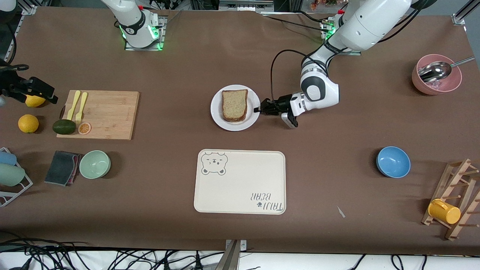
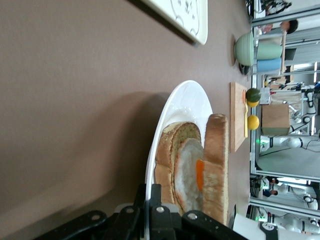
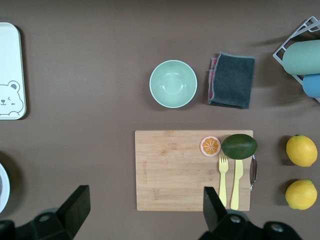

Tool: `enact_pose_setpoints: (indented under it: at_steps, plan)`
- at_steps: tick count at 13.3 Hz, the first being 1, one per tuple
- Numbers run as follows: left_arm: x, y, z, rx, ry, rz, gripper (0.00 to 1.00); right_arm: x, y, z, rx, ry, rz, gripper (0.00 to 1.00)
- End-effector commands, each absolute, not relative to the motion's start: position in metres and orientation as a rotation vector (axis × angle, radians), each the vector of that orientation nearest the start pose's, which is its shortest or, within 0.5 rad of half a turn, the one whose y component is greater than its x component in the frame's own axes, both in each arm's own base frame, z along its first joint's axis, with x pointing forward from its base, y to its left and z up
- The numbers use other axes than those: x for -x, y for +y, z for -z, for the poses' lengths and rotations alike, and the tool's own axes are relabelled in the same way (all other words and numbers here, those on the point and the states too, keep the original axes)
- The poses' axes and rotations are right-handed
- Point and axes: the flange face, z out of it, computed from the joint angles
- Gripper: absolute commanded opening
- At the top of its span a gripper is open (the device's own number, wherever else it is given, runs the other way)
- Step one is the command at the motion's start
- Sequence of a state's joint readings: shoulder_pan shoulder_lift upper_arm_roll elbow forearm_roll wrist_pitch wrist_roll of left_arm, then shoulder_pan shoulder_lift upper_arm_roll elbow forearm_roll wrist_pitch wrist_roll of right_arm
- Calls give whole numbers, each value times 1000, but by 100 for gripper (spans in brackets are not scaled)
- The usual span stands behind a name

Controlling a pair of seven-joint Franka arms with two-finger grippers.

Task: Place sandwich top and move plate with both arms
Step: 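Slide the plate onto the bear-print tray with the left gripper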

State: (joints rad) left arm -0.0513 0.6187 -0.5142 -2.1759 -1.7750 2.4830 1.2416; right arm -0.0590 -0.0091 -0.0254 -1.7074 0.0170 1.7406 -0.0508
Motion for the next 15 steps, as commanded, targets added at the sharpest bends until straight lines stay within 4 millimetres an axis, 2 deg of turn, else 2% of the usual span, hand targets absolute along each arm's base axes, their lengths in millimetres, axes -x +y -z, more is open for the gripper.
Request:
enact_pose_setpoints:
  at_steps: [1,6,10,12,15]
  plan:
    - [-445,-291,-143,-2017,31,-85,1,-561,-45,-581,3109,44,68,100]
    - [-482,-275,-183,-1958,56,-171,1,-561,-44,-581,3109,41,68,100]
    - [-524,-284,-218,-1910,127,-204,1,-561,-45,-581,3109,44,68,100]
    - [-541,-285,-225,-1916,155,-188,2,-561,-46,-582,3109,46,71,100]
    - [-579,-279,-236,-1934,193,-131,2,-561,-44,-581,3109,41,68,100]
